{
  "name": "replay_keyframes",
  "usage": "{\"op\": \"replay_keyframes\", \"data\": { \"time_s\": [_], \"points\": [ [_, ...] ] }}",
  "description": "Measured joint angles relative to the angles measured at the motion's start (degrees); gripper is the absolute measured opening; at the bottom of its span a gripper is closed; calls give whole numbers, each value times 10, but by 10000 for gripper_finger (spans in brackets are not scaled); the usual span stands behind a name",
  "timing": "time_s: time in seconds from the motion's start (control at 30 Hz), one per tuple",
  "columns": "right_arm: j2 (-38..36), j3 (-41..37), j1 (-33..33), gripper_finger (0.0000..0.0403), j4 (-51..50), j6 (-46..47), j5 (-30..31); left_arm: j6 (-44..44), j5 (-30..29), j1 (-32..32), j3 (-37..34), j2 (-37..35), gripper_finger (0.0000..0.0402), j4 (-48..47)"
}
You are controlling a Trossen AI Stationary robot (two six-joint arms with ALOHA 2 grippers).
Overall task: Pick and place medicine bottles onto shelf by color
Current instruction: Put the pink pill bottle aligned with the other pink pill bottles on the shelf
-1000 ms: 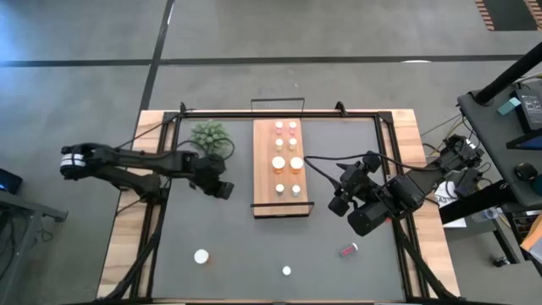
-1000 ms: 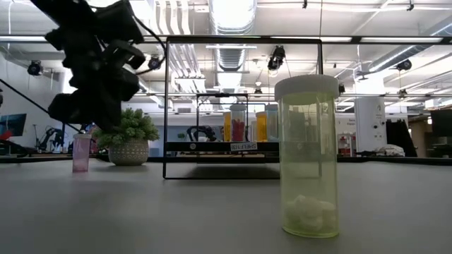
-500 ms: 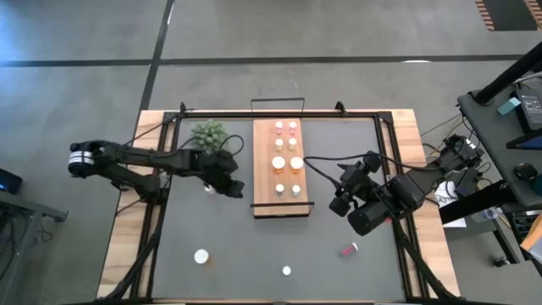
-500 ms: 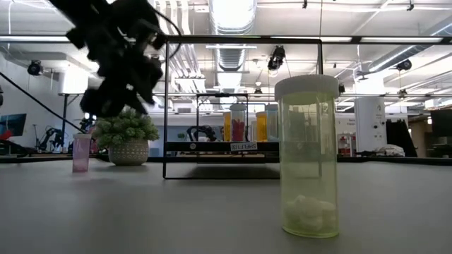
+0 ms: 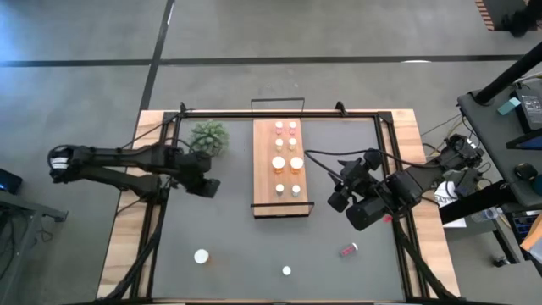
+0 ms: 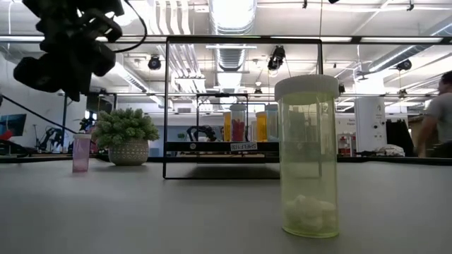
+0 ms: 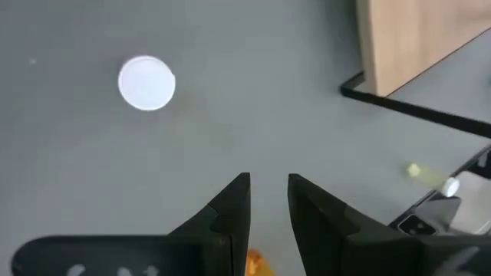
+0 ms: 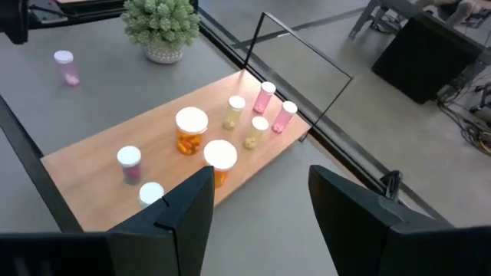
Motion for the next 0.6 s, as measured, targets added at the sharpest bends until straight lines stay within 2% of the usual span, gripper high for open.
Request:
{"op": "replay_keyframes", "data": {
  "time_s": [0.23, 0.43, 0.6],
  "points": [
    [0, 0, -5, 203, 3, 0, 0, 5, 6, 2, -40, -23, 78, -8],
    [0, 0, -5, 203, 4, 0, 0, 9, 96, 3, -57, -11, 113, -2],
    [0, 0, -5, 203, 4, 0, 0, 5, 100, 3, -54, -11, 141, 8]
  ]
}}
